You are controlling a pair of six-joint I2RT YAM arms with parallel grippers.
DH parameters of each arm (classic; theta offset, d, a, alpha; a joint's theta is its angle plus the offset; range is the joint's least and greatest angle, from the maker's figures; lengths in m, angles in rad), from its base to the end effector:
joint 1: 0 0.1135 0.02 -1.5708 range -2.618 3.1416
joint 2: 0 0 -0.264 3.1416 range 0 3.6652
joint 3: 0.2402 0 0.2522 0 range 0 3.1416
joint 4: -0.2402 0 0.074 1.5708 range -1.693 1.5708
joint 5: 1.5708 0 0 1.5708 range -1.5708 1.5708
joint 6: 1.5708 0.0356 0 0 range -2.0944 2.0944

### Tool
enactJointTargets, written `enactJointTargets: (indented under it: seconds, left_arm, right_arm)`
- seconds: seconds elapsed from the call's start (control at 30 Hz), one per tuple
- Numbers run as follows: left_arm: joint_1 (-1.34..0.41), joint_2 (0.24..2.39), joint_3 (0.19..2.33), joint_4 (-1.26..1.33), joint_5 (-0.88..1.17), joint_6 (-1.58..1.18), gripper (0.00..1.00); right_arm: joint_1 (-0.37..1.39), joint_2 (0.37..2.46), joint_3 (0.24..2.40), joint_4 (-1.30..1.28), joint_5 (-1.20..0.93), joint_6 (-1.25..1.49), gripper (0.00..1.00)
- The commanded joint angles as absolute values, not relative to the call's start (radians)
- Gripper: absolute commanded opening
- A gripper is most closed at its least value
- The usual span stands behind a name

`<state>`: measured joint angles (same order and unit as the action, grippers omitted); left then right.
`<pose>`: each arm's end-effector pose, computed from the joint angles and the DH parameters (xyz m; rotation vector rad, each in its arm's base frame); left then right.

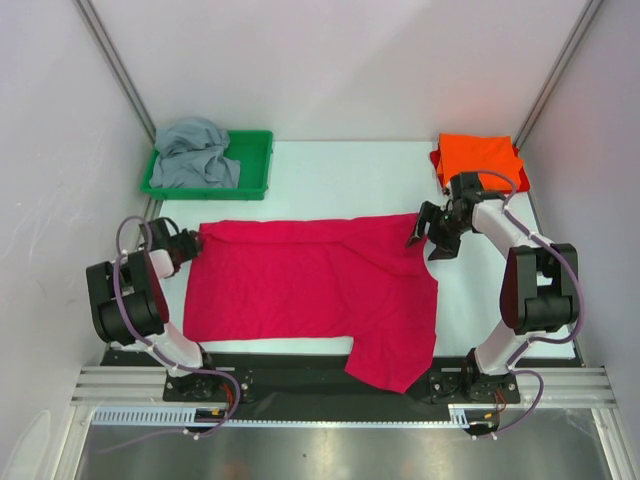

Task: Fold and stack the t-shirts
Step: Fold the tshirt

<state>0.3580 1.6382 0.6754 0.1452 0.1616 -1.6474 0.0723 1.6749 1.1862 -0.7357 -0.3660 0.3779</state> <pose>0.2845 0.1003 0.1305 -2.0860 1.4275 -0.7640 0.3265 0.0364 0.2132 0.3392 2.8030 0.6193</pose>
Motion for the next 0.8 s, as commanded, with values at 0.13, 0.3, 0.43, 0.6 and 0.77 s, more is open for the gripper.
enactJointTargets:
  seconds: [0.13,0.3,0.43,0.6,0.77]
  left_arm:
    - [0.388,1.632,0.840,0.008,0.138,-1.442,0.14]
    - [0.394,1.661,0.922,-0.089,0.129,-1.280,0.07]
    - [0.394,1.684,0.971,-0.135,0.124,-1.177,0.04]
    - [0.394,1.710,1.005,-0.156,0.138,-1.091,0.03]
    - [0.393,1.730,1.020,-0.161,0.152,-1.036,0.03]
  right_arm:
    - [0.065,1.637,1.154,-0.735,-0.367,0.410,0.75]
    - [0.045,1.635,1.121,-0.716,-0.380,0.426,0.60]
    - [0.041,1.661,1.098,-0.680,-0.409,0.448,0.47]
    - [0.040,1.704,1.078,-0.621,-0.417,0.439,0.53]
    - [0.041,1.749,1.091,-0.603,-0.408,0.410,0.56]
